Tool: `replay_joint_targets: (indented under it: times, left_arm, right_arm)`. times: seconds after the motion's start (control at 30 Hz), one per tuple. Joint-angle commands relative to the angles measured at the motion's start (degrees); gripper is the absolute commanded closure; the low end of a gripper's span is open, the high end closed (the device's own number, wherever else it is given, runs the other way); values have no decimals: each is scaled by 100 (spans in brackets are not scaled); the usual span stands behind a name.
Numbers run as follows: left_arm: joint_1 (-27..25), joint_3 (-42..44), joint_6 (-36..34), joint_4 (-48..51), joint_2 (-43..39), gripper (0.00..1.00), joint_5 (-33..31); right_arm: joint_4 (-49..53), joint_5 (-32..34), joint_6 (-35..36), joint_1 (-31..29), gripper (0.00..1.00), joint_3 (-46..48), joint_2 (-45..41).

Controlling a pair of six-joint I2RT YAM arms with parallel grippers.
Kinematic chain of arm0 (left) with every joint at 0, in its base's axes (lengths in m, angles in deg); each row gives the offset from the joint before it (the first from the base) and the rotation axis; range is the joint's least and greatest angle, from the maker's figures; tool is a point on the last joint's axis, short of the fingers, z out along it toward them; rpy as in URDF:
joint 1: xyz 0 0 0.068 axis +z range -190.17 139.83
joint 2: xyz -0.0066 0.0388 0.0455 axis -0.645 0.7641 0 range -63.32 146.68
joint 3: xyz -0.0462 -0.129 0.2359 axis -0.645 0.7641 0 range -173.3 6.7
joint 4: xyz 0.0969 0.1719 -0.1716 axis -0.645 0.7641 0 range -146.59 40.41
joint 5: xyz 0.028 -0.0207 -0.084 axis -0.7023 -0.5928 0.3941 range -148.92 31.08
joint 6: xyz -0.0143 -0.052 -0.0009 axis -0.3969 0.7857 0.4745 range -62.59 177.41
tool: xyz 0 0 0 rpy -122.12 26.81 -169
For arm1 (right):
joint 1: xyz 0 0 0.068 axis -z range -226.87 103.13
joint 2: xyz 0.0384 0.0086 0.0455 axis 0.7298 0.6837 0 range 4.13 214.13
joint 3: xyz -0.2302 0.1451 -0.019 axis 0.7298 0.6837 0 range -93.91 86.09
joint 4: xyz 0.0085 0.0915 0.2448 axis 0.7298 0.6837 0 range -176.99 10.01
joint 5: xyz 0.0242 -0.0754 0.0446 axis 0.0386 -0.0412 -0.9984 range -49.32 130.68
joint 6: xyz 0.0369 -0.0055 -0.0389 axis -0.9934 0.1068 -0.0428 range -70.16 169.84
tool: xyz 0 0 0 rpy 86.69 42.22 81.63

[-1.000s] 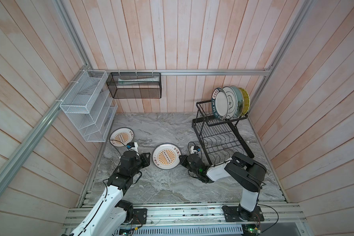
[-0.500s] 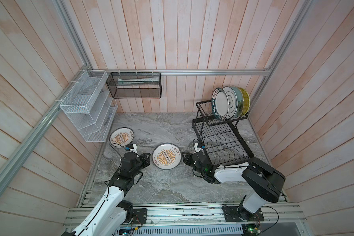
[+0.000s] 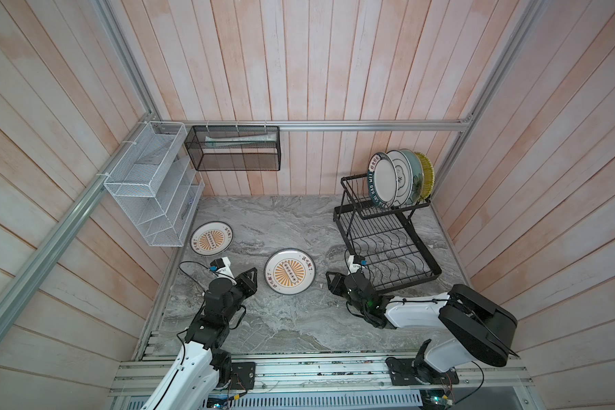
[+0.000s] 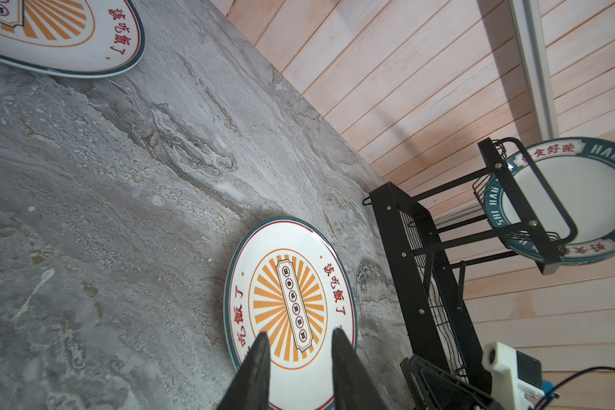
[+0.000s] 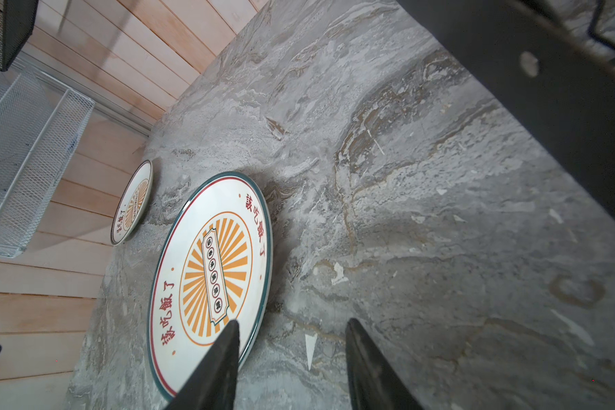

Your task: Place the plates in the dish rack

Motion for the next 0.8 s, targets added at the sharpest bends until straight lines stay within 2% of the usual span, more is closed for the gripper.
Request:
replay_joint_targets:
  times: [0.0, 0.23, 0.47, 0.77]
  left_arm:
    - [-27, 215, 104, -305, -316, 68, 55]
    - [-23, 274, 192, 5, -369, 67, 25]
    - [-27, -135, -32, 290, 523, 67, 373]
    - [-27, -230, -268, 170, 930, 67, 633]
  right_arm:
    - [-290, -270, 178, 24, 48, -176, 166]
    - [-317, -805, 154, 29, 45, -669, 569]
    - [-467, -1621, 41, 228, 42, -1088, 1234]
    - [-516, -1797, -59, 335, 42, -1107, 1478]
